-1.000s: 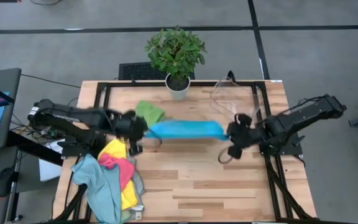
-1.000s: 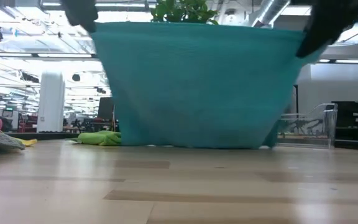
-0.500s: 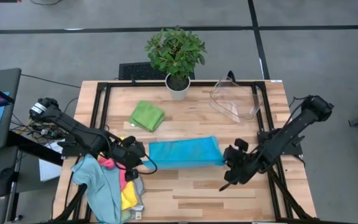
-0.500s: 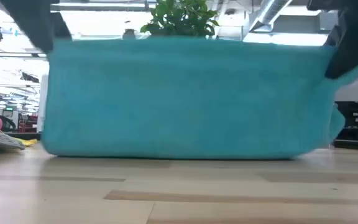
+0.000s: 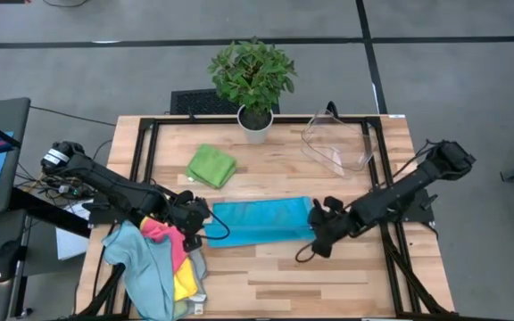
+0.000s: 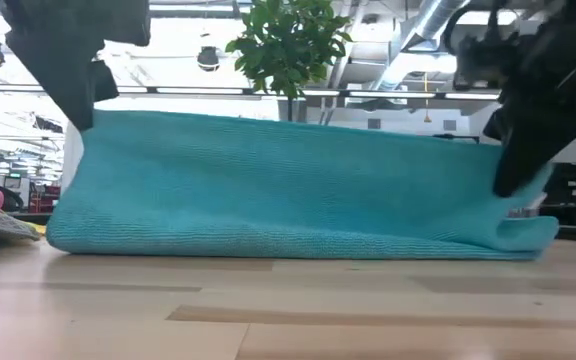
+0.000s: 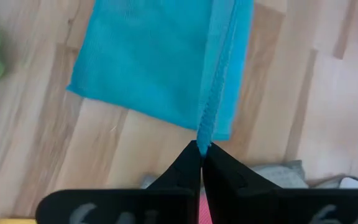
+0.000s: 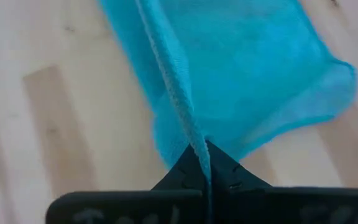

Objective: Fold microfiber towels
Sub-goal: Fold the blue microfiber towel

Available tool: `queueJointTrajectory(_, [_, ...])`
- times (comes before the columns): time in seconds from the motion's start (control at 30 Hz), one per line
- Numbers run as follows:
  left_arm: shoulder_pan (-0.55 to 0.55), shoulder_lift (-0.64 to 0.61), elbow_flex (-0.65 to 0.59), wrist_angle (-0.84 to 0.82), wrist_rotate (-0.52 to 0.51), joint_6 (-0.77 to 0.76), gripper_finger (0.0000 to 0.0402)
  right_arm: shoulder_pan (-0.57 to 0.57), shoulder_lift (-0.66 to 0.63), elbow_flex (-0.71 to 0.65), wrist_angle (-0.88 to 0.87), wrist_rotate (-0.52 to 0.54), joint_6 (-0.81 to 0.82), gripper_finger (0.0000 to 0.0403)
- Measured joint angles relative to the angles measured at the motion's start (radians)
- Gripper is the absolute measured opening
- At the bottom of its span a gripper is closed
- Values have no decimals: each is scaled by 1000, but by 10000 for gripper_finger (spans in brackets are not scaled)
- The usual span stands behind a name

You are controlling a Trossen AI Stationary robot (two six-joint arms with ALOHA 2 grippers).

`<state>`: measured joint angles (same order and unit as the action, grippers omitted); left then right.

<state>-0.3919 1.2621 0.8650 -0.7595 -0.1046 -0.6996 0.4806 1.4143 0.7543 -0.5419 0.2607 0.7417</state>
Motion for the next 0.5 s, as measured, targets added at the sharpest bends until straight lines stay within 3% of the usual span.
queueJointTrajectory(0.5, [129, 0, -42, 21, 7, 76, 0, -236, 15, -8, -1, -104, -295, 21])
